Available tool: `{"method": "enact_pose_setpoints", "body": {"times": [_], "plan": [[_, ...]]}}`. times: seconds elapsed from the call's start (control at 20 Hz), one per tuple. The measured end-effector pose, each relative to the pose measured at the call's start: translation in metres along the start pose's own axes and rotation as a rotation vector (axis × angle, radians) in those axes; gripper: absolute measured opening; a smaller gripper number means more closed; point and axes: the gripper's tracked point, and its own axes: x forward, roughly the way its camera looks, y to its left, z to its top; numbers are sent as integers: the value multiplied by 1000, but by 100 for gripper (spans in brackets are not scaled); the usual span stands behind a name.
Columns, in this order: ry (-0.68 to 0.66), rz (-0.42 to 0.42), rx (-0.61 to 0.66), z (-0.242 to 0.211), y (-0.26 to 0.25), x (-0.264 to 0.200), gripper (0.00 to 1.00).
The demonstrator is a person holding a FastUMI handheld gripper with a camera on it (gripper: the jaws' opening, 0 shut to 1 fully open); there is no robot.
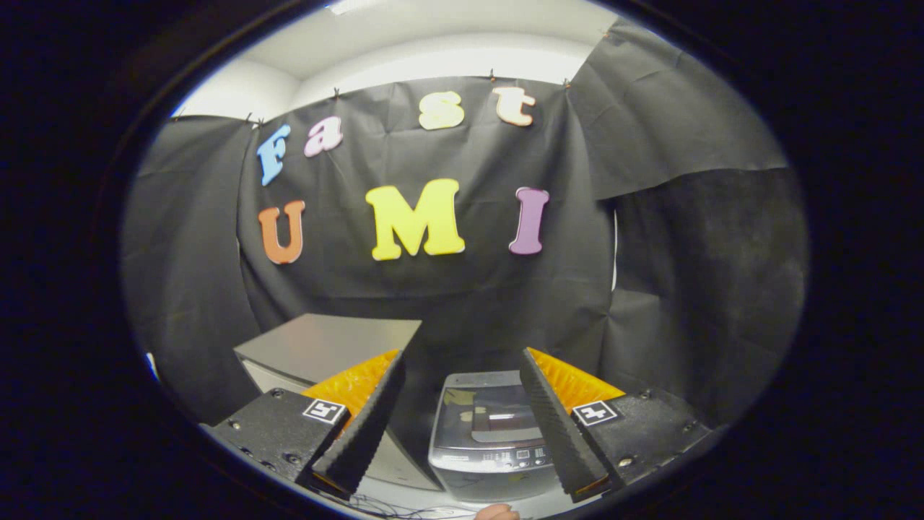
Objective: Put the clothes into the washing machine and then close the washing machine lid.
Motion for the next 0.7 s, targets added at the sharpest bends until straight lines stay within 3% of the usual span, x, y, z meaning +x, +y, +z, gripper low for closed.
{"method": "enact_pose_setpoints", "body": {"times": [0.25,0.7], "plan": [[-72,17,-44,21,4,-58,99],[-94,160,-91,-11,25,-125,99]]}}
